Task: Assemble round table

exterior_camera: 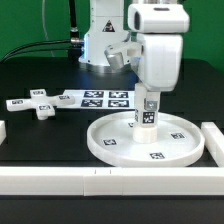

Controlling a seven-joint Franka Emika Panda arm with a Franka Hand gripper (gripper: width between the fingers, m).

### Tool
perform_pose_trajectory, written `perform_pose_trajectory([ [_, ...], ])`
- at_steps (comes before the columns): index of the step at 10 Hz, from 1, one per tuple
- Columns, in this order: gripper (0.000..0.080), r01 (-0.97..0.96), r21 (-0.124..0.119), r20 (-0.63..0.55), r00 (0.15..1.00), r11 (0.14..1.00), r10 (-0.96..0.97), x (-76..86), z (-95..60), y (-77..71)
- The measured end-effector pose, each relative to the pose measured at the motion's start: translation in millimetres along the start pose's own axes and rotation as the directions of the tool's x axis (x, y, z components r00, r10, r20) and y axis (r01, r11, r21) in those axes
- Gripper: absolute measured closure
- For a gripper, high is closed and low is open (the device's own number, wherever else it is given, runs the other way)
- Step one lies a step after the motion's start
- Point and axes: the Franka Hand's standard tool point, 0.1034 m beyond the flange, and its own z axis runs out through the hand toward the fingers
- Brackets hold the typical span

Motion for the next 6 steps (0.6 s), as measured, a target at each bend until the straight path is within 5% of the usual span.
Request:
perform_pose_trajectory([
  [2, 0.0390, -0.227, 0.004, -0.005, 0.974, 0.974, 0.227, -7.1, 0.2, 0.6],
  [6, 0.0390, -0.631, 0.025, -0.016, 0.775, 0.775, 0.632, -7.6, 1.6, -4.2],
])
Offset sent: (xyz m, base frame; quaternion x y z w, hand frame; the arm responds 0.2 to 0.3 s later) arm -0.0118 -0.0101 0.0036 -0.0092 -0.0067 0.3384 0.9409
